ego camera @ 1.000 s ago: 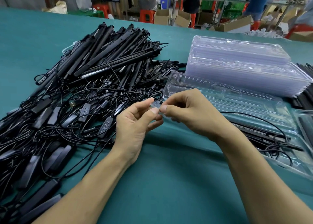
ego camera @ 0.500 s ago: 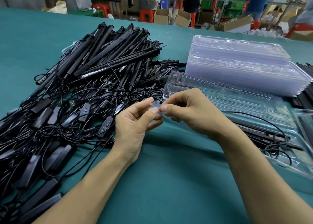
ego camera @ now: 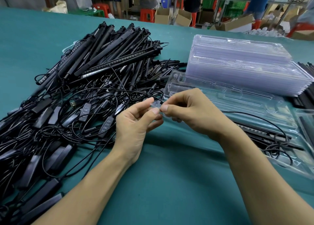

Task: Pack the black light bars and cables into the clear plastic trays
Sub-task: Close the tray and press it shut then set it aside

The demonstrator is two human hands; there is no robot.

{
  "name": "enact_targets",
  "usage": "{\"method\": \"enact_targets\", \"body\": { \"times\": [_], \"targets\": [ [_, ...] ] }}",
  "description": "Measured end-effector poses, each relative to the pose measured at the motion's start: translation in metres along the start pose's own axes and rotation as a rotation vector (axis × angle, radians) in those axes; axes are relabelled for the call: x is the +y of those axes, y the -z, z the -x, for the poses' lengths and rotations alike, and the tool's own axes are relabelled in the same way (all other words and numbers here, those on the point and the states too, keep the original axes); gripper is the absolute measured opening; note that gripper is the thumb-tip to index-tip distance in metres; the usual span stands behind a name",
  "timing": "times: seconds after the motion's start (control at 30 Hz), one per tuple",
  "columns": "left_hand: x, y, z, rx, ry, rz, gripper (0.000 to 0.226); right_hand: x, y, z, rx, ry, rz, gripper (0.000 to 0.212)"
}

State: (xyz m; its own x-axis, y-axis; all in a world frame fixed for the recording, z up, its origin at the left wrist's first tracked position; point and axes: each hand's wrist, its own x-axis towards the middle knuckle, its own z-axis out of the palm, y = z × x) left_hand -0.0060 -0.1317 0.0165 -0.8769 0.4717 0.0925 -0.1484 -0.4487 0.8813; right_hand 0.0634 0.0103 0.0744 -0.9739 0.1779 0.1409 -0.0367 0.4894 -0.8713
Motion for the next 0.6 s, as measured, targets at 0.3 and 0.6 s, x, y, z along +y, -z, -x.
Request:
{"method": "enact_targets", "body": {
  "times": [0.3, 0.6],
  "targets": [
    [-0.0016, 0.0018, -0.0009, -0.011, 0.033, 0.010, 0.022, -0.0024, -0.0016, 0.0012, -0.010, -0.015, 0.020, 0.014],
    [-0.0038, 0.0009, -0.0006, 0.020, 0.031, -0.046, 0.018, -0.0027, -0.0052, 0.0012, -0.030, 0.008, 0.092, 0.016]
  ]
}}
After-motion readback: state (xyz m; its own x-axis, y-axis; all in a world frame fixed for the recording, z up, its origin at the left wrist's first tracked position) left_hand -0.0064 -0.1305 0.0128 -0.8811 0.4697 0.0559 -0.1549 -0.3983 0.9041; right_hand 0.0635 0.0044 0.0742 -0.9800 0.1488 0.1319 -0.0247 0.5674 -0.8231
